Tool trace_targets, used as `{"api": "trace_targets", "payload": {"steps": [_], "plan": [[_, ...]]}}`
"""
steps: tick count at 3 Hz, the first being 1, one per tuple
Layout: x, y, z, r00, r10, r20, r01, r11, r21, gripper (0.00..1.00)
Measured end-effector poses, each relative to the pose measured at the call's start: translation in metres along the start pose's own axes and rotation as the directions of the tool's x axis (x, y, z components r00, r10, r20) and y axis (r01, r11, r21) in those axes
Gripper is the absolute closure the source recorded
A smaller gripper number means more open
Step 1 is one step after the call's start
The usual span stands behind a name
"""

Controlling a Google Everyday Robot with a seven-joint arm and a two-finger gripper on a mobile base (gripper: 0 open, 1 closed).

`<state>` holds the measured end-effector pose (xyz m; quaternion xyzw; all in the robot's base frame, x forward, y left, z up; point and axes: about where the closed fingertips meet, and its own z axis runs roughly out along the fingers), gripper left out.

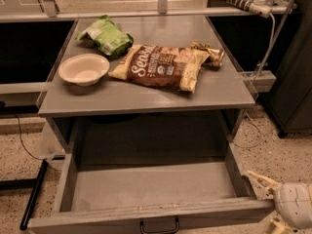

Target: Open top drawer

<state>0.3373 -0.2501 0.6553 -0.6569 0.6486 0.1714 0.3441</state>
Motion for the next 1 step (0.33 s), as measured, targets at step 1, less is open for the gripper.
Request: {"api": "trace_targets", "payload": {"steps": [1], "plan": [[0.0, 0.0, 0.0, 1.0, 0.0, 0.0, 0.0, 1.0, 0.0, 0.0]]}}
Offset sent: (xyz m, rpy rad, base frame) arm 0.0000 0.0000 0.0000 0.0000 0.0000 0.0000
